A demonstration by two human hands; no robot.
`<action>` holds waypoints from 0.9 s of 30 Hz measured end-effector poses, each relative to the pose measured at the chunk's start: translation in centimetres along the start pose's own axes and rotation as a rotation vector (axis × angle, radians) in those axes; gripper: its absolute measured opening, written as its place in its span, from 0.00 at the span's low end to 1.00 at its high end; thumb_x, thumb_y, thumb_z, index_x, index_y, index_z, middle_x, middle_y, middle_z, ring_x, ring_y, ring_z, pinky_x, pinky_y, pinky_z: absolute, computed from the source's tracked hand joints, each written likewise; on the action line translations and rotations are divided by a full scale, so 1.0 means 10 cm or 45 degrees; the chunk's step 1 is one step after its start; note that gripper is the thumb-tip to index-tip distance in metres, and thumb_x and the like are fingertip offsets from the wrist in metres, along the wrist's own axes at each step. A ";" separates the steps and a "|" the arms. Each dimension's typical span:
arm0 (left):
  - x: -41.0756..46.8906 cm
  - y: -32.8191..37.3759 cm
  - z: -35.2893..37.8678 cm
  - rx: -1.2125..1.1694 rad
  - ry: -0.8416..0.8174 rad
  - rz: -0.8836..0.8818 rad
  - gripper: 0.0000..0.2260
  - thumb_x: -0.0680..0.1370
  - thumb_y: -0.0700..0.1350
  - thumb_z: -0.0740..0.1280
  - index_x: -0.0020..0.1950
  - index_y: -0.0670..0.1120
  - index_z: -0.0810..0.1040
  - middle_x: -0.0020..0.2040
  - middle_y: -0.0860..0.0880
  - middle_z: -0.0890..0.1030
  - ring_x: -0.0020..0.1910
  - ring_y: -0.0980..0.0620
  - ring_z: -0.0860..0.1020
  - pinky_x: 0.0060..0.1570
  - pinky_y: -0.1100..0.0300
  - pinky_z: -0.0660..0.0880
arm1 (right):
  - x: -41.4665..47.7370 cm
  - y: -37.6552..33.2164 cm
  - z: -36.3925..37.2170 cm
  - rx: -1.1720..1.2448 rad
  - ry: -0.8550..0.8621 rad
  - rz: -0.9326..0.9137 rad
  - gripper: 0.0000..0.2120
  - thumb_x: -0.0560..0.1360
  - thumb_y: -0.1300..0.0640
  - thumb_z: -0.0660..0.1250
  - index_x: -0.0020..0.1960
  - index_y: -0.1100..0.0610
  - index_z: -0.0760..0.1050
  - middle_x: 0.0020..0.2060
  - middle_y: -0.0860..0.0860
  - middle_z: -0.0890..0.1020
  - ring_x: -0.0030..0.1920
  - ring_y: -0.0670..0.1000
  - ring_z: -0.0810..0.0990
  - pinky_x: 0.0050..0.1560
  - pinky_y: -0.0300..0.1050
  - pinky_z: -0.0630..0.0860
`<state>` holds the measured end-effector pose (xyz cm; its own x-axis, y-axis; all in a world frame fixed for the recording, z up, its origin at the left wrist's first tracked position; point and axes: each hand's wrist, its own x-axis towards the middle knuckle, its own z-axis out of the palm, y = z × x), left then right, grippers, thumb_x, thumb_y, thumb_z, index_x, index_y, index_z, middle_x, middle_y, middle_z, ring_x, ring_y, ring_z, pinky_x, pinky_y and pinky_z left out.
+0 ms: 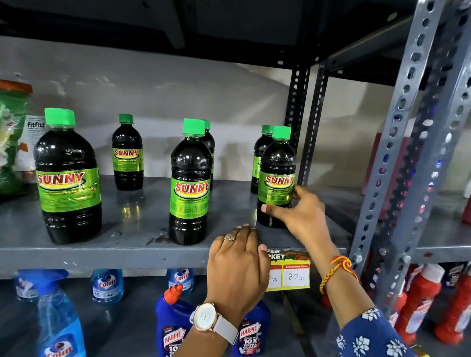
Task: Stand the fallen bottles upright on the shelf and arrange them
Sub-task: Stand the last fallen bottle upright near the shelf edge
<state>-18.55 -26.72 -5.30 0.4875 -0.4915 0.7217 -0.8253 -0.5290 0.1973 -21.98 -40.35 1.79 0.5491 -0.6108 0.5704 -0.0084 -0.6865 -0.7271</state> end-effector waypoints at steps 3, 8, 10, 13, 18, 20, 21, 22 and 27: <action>0.00 0.00 0.00 0.001 0.012 0.008 0.18 0.76 0.48 0.53 0.53 0.43 0.79 0.53 0.45 0.83 0.53 0.48 0.79 0.54 0.56 0.64 | -0.09 -0.02 -0.06 0.015 -0.015 0.005 0.22 0.60 0.53 0.78 0.52 0.53 0.77 0.40 0.43 0.78 0.39 0.35 0.73 0.34 0.23 0.68; -0.01 0.01 0.01 0.034 0.000 -0.009 0.19 0.76 0.49 0.51 0.54 0.43 0.79 0.54 0.45 0.82 0.54 0.47 0.79 0.54 0.54 0.68 | -0.26 -0.03 -0.17 0.019 -0.010 0.016 0.24 0.59 0.50 0.78 0.53 0.48 0.77 0.42 0.43 0.81 0.46 0.44 0.79 0.47 0.39 0.73; -0.01 0.01 0.01 0.039 -0.009 -0.019 0.20 0.76 0.49 0.50 0.55 0.43 0.78 0.55 0.45 0.82 0.54 0.47 0.78 0.54 0.53 0.69 | -0.31 -0.04 -0.20 0.030 -0.022 0.007 0.23 0.59 0.50 0.78 0.53 0.48 0.78 0.40 0.40 0.80 0.44 0.41 0.78 0.43 0.34 0.72; -0.01 0.02 0.01 0.065 -0.018 -0.020 0.21 0.77 0.50 0.50 0.56 0.44 0.78 0.56 0.45 0.82 0.54 0.47 0.78 0.55 0.53 0.68 | -0.34 -0.04 -0.23 0.056 -0.036 0.007 0.22 0.60 0.51 0.78 0.52 0.47 0.77 0.38 0.38 0.78 0.42 0.36 0.77 0.38 0.27 0.69; -0.02 0.03 -0.01 0.058 -0.006 -0.019 0.21 0.76 0.49 0.50 0.56 0.43 0.78 0.56 0.45 0.82 0.54 0.47 0.78 0.55 0.53 0.70 | -0.37 -0.03 -0.26 0.099 -0.056 0.009 0.19 0.60 0.52 0.77 0.48 0.43 0.76 0.38 0.39 0.80 0.44 0.41 0.79 0.41 0.29 0.70; -0.01 0.04 -0.02 0.052 0.004 -0.016 0.21 0.76 0.49 0.50 0.56 0.43 0.78 0.56 0.45 0.82 0.54 0.47 0.78 0.55 0.53 0.71 | -0.37 -0.01 -0.26 0.112 -0.060 0.005 0.19 0.60 0.52 0.77 0.48 0.44 0.76 0.40 0.42 0.81 0.44 0.42 0.80 0.42 0.31 0.71; -0.02 0.04 -0.02 0.052 0.010 -0.015 0.20 0.76 0.49 0.50 0.56 0.43 0.78 0.55 0.45 0.82 0.54 0.47 0.78 0.55 0.53 0.71 | -0.37 0.00 -0.25 0.114 -0.066 0.004 0.18 0.60 0.52 0.76 0.48 0.44 0.77 0.41 0.44 0.82 0.45 0.42 0.81 0.43 0.32 0.72; -0.01 0.05 -0.01 0.053 0.017 -0.015 0.20 0.76 0.49 0.50 0.56 0.43 0.78 0.55 0.45 0.82 0.54 0.47 0.78 0.55 0.53 0.71 | -0.38 0.01 -0.25 0.125 -0.077 0.001 0.17 0.60 0.52 0.76 0.47 0.43 0.76 0.42 0.45 0.83 0.45 0.43 0.81 0.45 0.34 0.74; -0.02 0.05 0.02 0.078 0.055 0.000 0.21 0.76 0.49 0.49 0.57 0.43 0.78 0.57 0.45 0.81 0.56 0.47 0.78 0.57 0.53 0.70 | -0.38 0.04 -0.24 0.166 -0.098 -0.024 0.17 0.60 0.53 0.75 0.43 0.40 0.73 0.43 0.47 0.84 0.46 0.46 0.82 0.50 0.42 0.77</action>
<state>-18.96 -26.99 -5.47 0.4738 -0.4621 0.7497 -0.8057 -0.5711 0.1572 -26.07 -39.32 0.25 0.6109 -0.5626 0.5570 0.1085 -0.6374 -0.7629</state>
